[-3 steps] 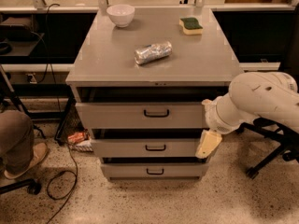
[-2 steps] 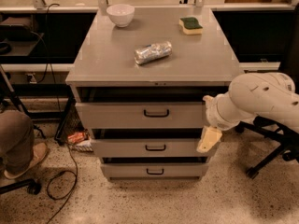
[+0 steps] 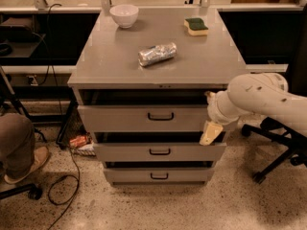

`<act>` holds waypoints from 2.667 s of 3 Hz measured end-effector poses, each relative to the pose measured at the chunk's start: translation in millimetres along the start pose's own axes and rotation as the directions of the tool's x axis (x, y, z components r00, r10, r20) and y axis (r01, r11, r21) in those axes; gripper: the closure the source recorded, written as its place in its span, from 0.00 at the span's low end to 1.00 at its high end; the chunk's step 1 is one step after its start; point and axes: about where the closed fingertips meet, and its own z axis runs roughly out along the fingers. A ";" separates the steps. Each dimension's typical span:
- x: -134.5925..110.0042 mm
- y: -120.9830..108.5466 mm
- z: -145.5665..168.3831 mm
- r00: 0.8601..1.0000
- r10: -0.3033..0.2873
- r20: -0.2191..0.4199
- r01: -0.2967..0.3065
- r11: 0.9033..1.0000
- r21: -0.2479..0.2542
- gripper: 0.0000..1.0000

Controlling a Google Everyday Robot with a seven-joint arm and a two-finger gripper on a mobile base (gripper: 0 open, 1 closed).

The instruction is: Open top drawer

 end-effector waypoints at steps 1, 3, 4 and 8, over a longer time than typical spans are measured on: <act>1.0 -5.4 38.9 1.000 -0.012 0.014 0.012 0.999 -0.048 0.26; 4.7 -4.3 52.0 1.000 -0.002 0.018 0.003 0.997 -0.075 0.72; 2.9 -7.0 46.6 1.000 -0.002 0.018 0.003 0.997 -0.075 0.95; 4.7 46.7 12.5 1.000 0.004 0.023 -0.002 0.998 -0.068 1.00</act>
Offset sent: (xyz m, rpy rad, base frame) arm 0.0354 0.0040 -0.0634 0.0330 0.0993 0.0300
